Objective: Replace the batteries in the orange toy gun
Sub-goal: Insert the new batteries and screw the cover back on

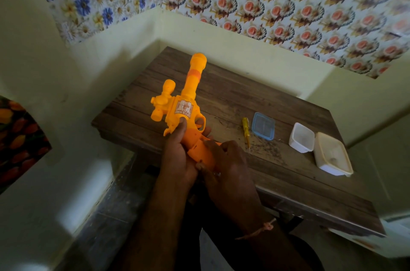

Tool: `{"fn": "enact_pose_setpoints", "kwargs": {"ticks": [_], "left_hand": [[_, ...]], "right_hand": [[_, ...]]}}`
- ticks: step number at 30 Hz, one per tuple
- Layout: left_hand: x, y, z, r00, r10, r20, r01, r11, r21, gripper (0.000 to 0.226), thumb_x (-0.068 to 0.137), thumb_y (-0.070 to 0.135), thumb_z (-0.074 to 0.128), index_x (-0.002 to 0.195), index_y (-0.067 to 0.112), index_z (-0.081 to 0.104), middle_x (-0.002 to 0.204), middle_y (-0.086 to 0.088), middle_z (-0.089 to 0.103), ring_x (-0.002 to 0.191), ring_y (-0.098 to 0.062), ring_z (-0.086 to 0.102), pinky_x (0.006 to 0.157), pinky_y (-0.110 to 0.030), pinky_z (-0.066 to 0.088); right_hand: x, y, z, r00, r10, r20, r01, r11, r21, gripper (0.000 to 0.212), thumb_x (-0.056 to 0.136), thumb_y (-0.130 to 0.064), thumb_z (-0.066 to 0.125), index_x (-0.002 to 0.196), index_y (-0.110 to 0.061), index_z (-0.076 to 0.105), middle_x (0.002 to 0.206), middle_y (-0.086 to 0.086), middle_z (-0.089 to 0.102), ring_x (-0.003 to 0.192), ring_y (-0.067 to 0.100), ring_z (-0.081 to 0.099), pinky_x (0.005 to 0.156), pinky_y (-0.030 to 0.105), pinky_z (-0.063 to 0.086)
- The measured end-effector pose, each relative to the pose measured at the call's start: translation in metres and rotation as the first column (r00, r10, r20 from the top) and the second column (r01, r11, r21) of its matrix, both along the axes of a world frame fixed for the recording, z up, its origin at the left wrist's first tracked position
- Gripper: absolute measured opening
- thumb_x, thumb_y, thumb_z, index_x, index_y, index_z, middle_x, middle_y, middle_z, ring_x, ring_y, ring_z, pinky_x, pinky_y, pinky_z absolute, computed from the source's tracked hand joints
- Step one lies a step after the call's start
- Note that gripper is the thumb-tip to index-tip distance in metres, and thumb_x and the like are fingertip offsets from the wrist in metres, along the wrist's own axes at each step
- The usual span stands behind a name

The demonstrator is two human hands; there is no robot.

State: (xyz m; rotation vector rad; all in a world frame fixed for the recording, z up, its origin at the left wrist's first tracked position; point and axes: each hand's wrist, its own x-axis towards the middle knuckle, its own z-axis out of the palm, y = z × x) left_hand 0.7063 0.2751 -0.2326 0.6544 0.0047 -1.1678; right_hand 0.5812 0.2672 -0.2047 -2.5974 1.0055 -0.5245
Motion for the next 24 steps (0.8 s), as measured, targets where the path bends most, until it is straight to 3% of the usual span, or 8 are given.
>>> {"fn": "enact_pose_setpoints", "kwargs": {"ticks": [4,7,10,16,19,21,24], "left_hand": [[-0.0011,0.0006,0.0014,1.000,0.003,-0.002,-0.003,1.000,0.023,0.053,0.093,0.048,0.053,0.133,0.012,0.056,0.094,-0.012,0.074,0.077,-0.025,0.072,0.074,-0.041,0.052],[-0.0031,-0.0006,0.0013,1.000,0.016,0.000,-0.016,0.999,0.032,0.051,0.093,0.045,0.054,0.135,0.015,0.054,0.114,-0.017,0.071,0.095,-0.029,0.070,0.074,-0.044,0.057],[-0.0039,-0.0018,0.0031,0.999,0.034,-0.001,-0.034,0.999,0.030,0.055,0.089,0.045,0.057,0.136,0.016,0.054,0.121,-0.016,0.067,0.104,-0.030,0.066,0.067,-0.044,0.059],[-0.0029,0.0002,0.0034,1.000,0.015,-0.021,-0.015,1.000,-0.015,0.048,0.097,0.044,0.050,0.134,0.015,0.054,0.090,-0.008,0.076,0.079,-0.023,0.074,0.062,-0.041,0.057],[-0.0030,0.0015,0.0032,0.999,-0.020,-0.032,0.020,1.000,-0.010,0.049,0.095,0.047,0.052,0.132,0.014,0.056,0.093,-0.012,0.075,0.077,-0.026,0.074,0.062,-0.042,0.057],[-0.0023,0.0012,0.0014,0.999,-0.024,-0.035,0.024,1.000,-0.008,0.052,0.094,0.047,0.053,0.133,0.013,0.056,0.098,-0.015,0.072,0.077,-0.028,0.072,0.061,-0.041,0.057],[-0.0035,-0.0007,0.0006,0.999,-0.034,-0.039,0.033,0.999,-0.021,0.060,0.091,0.049,0.056,0.135,0.009,0.054,0.103,-0.017,0.066,0.075,-0.027,0.069,0.061,-0.038,0.056]], "right_hand": [[-0.0002,-0.0005,-0.0009,1.000,0.000,0.005,0.000,1.000,-0.003,0.056,0.089,-0.048,0.055,0.140,-0.035,0.037,0.120,-0.005,0.037,0.103,0.006,0.038,0.080,0.018,0.037],[-0.0018,-0.0007,-0.0020,1.000,-0.005,-0.023,0.005,1.000,-0.006,0.056,0.089,-0.048,0.055,0.141,-0.034,0.038,0.120,-0.005,0.037,0.096,0.002,0.032,0.071,0.007,0.028],[-0.0023,-0.0015,-0.0020,1.000,0.003,-0.003,-0.003,1.000,-0.009,0.056,0.088,-0.047,0.056,0.140,-0.032,0.041,0.118,-0.005,0.038,0.097,0.003,0.034,0.074,0.010,0.032],[-0.0025,-0.0054,0.0005,0.998,-0.016,0.058,0.016,1.000,0.013,0.054,0.085,-0.045,0.063,0.135,-0.032,0.049,0.117,-0.006,0.039,0.105,0.008,0.035,0.084,0.030,0.048],[-0.0029,-0.0055,0.0031,0.998,-0.023,0.060,0.021,0.999,0.032,0.051,0.083,-0.045,0.065,0.132,-0.037,0.051,0.137,-0.008,0.030,0.124,0.012,0.028,0.095,0.035,0.046],[-0.0027,-0.0049,0.0053,0.998,-0.004,0.061,-0.001,0.997,0.079,0.051,0.086,-0.041,0.063,0.134,-0.038,0.048,0.151,-0.009,0.020,0.134,0.009,0.022,0.103,0.032,0.040],[-0.0016,-0.0059,0.0068,0.999,0.010,0.048,-0.014,0.995,0.094,0.051,0.091,-0.037,0.059,0.139,-0.030,0.045,0.153,-0.010,0.023,0.127,0.000,0.026,0.101,0.020,0.032]]}}
